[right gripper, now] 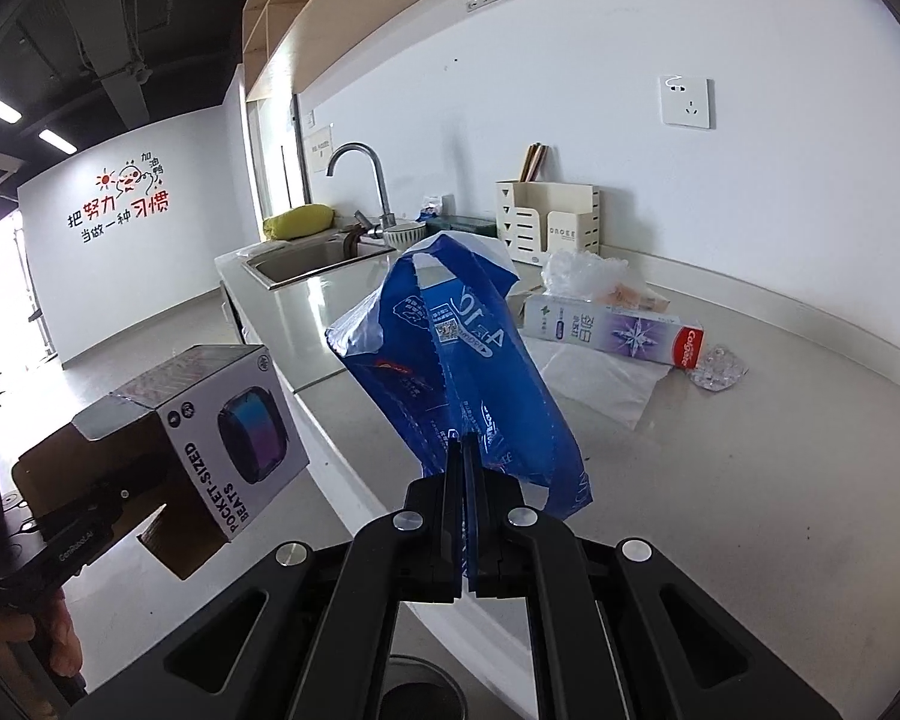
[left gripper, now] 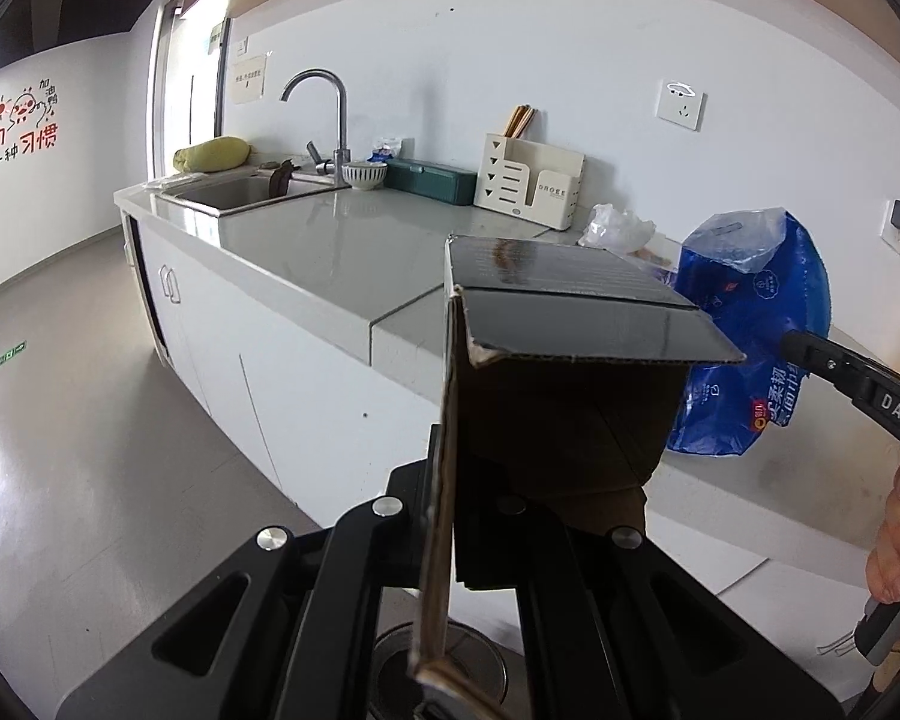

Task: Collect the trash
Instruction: 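Carry the box and blue bag down to the mesh wastebasket with both grippers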

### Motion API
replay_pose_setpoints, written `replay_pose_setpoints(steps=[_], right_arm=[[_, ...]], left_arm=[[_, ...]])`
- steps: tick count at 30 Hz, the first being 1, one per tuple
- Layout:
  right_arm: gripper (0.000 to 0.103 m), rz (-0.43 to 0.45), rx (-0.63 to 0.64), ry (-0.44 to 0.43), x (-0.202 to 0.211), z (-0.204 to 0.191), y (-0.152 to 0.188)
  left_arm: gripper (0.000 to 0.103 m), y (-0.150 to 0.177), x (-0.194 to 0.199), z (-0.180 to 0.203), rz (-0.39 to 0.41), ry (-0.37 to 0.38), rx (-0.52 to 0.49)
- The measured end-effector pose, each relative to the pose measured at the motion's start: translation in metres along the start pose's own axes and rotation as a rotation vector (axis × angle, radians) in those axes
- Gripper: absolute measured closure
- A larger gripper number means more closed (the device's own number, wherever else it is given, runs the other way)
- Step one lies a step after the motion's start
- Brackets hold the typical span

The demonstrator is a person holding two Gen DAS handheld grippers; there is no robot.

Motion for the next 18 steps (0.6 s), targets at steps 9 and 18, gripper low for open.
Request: replay_pose_setpoints(steps=[9, 18], right_arm=[[0.098, -0.08, 0.048, -0.109, 0.014, -0.053, 0.067], [0.098, -0.233, 0.069, -0.142, -0.025, -0.074, 0.158]], left_arm=[[0.1, 0.073, 0.013, -0.029, -0.087, -0.056, 0.049], [0.1, 0.155, -0.022, -0.054, -0.235, -0.098, 0.083]])
Point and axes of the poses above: each gripper's, at about its wrist camera, not at the fingertips, and x roughly against the way its jaws point, z to its right, y to its underside, the point moved 4 cm from there along -x, roughly the way its jaws point, and after that the axes turned 2 degrees about -y, right-handed, at the moved point
